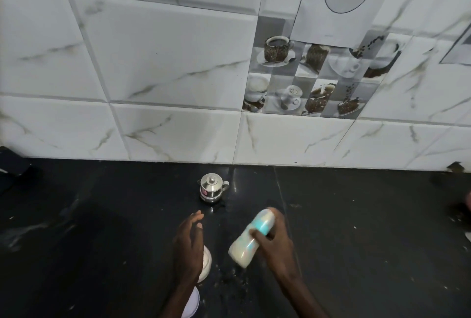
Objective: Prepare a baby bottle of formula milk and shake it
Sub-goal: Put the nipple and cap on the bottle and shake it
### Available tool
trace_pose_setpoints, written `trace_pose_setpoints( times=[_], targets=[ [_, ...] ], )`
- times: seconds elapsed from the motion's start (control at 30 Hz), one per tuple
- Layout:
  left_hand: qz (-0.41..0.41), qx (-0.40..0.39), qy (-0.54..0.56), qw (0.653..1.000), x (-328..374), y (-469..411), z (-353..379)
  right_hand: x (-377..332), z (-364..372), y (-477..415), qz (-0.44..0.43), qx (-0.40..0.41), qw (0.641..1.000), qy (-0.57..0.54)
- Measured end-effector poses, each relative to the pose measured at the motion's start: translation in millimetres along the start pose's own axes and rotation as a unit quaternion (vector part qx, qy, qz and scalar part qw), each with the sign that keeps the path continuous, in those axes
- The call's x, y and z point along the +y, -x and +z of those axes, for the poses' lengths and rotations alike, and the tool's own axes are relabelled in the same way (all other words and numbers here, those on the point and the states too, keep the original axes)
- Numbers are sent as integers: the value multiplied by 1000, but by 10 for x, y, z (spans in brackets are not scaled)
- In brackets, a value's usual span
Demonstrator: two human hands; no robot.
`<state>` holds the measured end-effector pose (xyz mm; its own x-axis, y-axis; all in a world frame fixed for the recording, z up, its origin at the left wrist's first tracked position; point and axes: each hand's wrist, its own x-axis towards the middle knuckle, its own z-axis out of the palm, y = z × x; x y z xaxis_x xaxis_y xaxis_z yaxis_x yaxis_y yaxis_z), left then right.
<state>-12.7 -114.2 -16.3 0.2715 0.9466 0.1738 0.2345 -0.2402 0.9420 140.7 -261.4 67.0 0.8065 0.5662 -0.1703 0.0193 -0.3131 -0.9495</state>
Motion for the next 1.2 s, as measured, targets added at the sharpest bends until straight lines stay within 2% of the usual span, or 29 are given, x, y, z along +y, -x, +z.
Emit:
trace_pose_setpoints(
  times=[0.03, 0.07, 0.13, 0.17, 0.2, 0.27, 0.3, 0.4, 0.43, 0.53, 0.57, 0.63, 0.67, 0.8, 0.93, 1.2],
  targets=[
    [4, 0, 1, 1000, -4, -5, 1, 12, 7, 20, 1, -32, 999, 15],
    [10, 1, 2, 1000, -1, -15, 4, 17, 0, 14, -1, -23, 1000, 14],
    [16, 6, 3, 1000, 39, -17, -2, 53, -33, -46, 1, 77, 997, -20],
    [15, 9, 1, 1000, 59, -5, -14, 80, -41, -63, 7, 97, 995, -34],
    [13, 9, -1, 1000, 65, 6, -24, 80, -24, -48, 9, 78, 996, -33],
    [13, 6, 3, 1000, 56, 13, -27, 103, -5, -9, 15, -21, 999, -24],
    [16, 6, 6, 1000, 47, 6, -23, 115, -12, -7, 13, -37, 999, -22],
    [13, 12, 14, 1000, 35, -20, -10, 111, -58, -42, 2, 77, 996, -49],
    [10, 14, 15, 1000, 39, -17, -3, 114, -55, -47, 4, 82, 995, -47],
    [15, 11, 6, 1000, 15, 16, 27, 89, -6, 35, -7, -38, 999, 12],
    [18, 10, 6, 1000, 14, 18, 37, 68, -14, 33, -15, -30, 999, 12],
    [14, 8, 12, 1000, 11, 22, 54, 31, -44, -8, -12, 69, 997, -25],
    [10, 8, 12, 1000, 11, 30, 61, 42, -59, -29, -7, 91, 995, -41],
    [12, 2, -3, 1000, 18, 48, 76, 79, -31, 42, -14, -20, 1000, -6],
    [9, 1, 1, 1000, 55, 33, 89, 114, -84, 20, -19, -10, 1000, 0],
    [-2, 1, -14, 1000, 62, 11, 95, 98, -59, 78, -48, -41, 998, 24]
  ],
)
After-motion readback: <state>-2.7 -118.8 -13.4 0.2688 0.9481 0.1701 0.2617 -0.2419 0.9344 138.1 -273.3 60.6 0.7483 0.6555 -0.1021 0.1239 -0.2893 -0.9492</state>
